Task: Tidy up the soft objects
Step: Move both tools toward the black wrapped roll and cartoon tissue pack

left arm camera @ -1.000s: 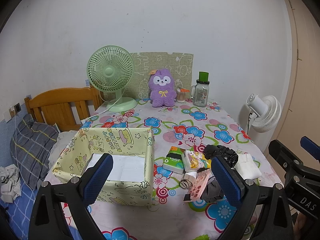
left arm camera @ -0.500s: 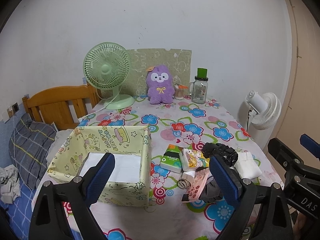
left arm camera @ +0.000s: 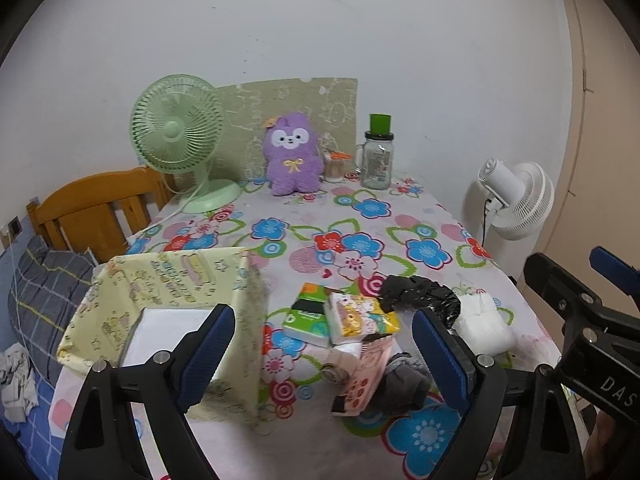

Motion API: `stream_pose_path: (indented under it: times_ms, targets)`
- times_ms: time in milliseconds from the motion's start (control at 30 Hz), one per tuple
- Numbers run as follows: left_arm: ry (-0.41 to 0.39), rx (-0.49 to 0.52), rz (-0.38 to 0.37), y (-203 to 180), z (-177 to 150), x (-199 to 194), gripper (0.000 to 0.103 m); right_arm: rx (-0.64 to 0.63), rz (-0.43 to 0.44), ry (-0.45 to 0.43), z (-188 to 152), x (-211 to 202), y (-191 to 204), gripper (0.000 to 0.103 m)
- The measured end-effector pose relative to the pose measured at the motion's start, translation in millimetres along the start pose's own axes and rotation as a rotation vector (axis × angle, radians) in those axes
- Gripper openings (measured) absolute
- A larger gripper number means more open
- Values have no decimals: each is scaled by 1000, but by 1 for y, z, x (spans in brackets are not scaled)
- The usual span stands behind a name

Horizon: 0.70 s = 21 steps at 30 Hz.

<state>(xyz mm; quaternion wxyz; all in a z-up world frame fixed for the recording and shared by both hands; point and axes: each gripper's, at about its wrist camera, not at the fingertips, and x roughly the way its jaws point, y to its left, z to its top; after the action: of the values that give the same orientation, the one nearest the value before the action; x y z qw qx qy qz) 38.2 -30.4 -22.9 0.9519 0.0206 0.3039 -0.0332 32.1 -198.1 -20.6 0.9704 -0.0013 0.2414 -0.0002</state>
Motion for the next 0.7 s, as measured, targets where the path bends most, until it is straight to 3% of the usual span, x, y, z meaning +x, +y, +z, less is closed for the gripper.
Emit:
stream_pose_path:
  times_ms: [700]
  targets:
    - [145,65,-35,-39,2,72,91,-28,55,134,-5,73,-12,88]
